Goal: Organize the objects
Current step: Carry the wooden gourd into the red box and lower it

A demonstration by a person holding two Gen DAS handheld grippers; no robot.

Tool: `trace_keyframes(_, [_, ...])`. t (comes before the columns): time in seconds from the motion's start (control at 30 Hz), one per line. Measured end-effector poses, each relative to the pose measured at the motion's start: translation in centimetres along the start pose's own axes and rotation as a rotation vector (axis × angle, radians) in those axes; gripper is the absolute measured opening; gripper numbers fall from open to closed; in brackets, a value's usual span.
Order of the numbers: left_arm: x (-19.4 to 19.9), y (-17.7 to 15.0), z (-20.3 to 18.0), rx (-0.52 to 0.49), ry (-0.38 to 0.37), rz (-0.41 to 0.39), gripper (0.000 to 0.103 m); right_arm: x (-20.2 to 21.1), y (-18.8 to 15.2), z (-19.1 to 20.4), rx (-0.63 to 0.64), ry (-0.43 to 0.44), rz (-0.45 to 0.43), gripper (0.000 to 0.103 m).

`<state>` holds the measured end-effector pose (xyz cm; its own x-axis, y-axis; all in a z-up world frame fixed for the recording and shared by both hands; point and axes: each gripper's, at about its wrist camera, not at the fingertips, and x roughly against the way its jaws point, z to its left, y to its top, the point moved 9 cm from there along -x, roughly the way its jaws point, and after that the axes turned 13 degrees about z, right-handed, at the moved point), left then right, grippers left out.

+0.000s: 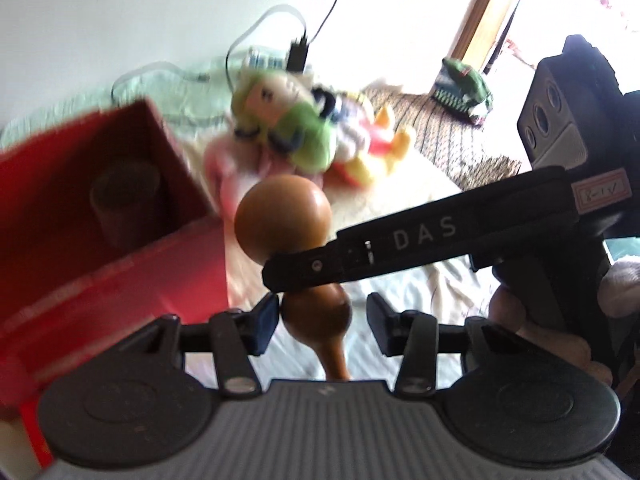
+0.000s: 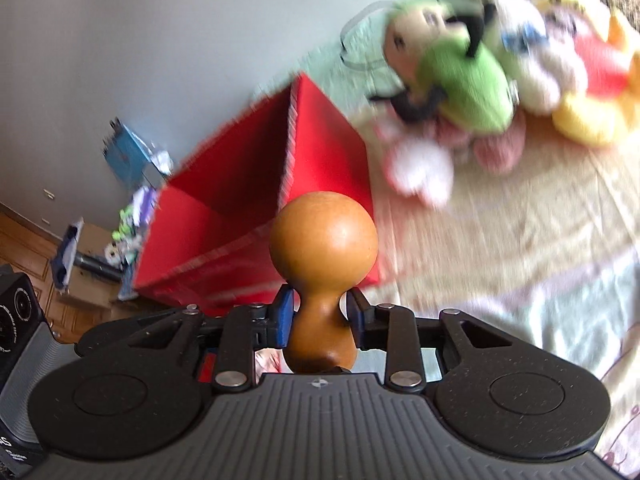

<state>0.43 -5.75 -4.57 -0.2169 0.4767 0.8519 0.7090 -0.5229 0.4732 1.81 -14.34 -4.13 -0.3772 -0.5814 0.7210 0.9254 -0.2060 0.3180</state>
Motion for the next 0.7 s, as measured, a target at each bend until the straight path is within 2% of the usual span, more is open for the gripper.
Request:
trace_keyframes(0.13, [2.9, 1.7, 0.7, -0.031, 0.019, -0.078, 0.047, 1.1, 2.3, 2.5, 0.068, 0.007, -0.064, 0.031])
trace_keyframes(0.33, [5.9, 3.7, 4.5, -0.036, 0.098, -0.139, 0.047, -1.2, 6.1, 6.5, 0.164, 0.024, -0.089, 0.031])
trace_keyframes(0.43, [6.5, 4.2, 7.0, -0.018, 0.133, -0.137, 0.047, -3.3, 7.6, 8.2, 0.201, 0.029, -0.066, 0.031])
trace_keyframes(0.7, [5.2, 4.5, 13.3, 0.039, 0.195, -0.059, 0.047, -9.3, 10.0, 10.8, 0.254, 0.006, 0.023, 0.032])
